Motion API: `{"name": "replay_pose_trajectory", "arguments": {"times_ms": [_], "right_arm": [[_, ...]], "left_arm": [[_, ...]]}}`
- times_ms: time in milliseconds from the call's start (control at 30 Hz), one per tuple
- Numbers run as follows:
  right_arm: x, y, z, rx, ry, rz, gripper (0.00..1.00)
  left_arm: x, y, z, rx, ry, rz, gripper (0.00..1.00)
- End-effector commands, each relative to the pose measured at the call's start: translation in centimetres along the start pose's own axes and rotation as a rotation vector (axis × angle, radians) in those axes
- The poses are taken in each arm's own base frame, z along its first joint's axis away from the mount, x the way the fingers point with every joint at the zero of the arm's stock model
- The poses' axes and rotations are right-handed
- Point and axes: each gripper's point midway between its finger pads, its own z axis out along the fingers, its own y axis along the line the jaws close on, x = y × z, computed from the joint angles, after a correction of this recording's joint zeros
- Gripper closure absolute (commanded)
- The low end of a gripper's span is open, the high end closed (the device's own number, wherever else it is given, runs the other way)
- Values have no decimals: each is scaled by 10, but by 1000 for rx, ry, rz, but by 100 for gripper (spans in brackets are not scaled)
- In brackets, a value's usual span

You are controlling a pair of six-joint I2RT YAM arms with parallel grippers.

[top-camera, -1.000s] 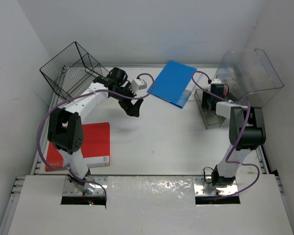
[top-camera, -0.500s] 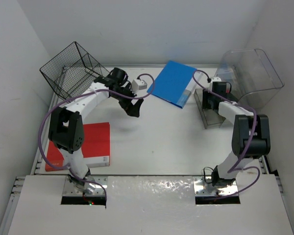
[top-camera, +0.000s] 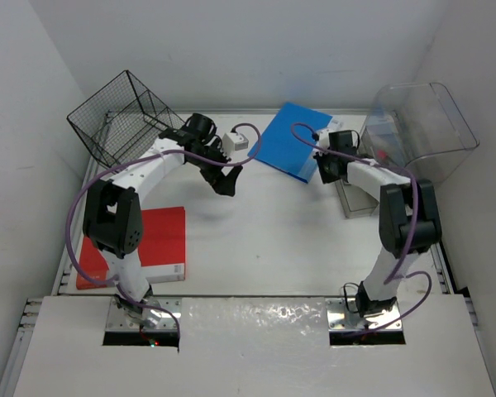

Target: Organize the desk

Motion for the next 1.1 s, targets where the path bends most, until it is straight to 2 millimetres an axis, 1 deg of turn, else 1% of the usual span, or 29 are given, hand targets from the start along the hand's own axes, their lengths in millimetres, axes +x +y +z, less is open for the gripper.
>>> {"name": "replay_pose_trajectory", "arguments": {"times_ms": [0, 33, 67, 133, 167, 200, 267, 300, 433, 467, 633, 733, 800, 900, 1000, 1033, 1067], "right_arm": [[-2, -1, 15, -13, 43, 37, 100], [-2, -7, 22, 17, 51, 41, 100], [0, -21, 24, 95, 69, 40, 100], [-2, -40, 25, 195, 96, 35, 100], [5, -46, 30, 235, 127, 29, 100], [8, -60, 28, 310, 146, 13, 100], [9, -70, 28, 365, 157, -3, 100], [11, -78, 26, 418, 170, -18, 100], [3, -102, 21, 556, 149, -53, 100], [5, -105, 21, 575, 150, -65, 100], [1, -126, 21, 658, 165, -118, 100], [4, -137, 24, 687, 195, -149, 100], [8, -139, 26, 696, 221, -197, 100], [12, -145, 20, 729, 248, -240, 100], [25, -148, 11, 755, 285, -284, 100], [26, -148, 9, 762, 286, -290, 100], [22, -150, 6, 775, 272, -294, 100]], "left_arm": [[-7, 10, -6, -47, -32, 6, 0], [-8, 11, -7, -51, -33, 6, 0], [-7, 11, -6, -50, -31, 5, 0], [-6, 11, -6, -50, -28, 2, 0], [-6, 11, -5, -49, -27, 1, 0], [-6, 12, -5, -50, -26, 4, 0], [-5, 13, -3, -50, -22, 2, 0], [-5, 14, -3, -52, -21, -1, 0], [-4, 17, 0, -40, -11, -15, 0], [-3, 17, 2, -35, -7, -18, 0], [-1, 19, 2, -37, -2, -20, 0], [-1, 21, 2, -41, -1, -25, 0], [-1, 22, 1, -41, -5, -25, 0], [-2, 22, 1, -41, -6, -25, 0], [0, 23, 1, -40, -3, -27, 0], [-1, 23, 1, -41, -2, -27, 0], [-2, 23, 1, -41, -5, -26, 0]]}}
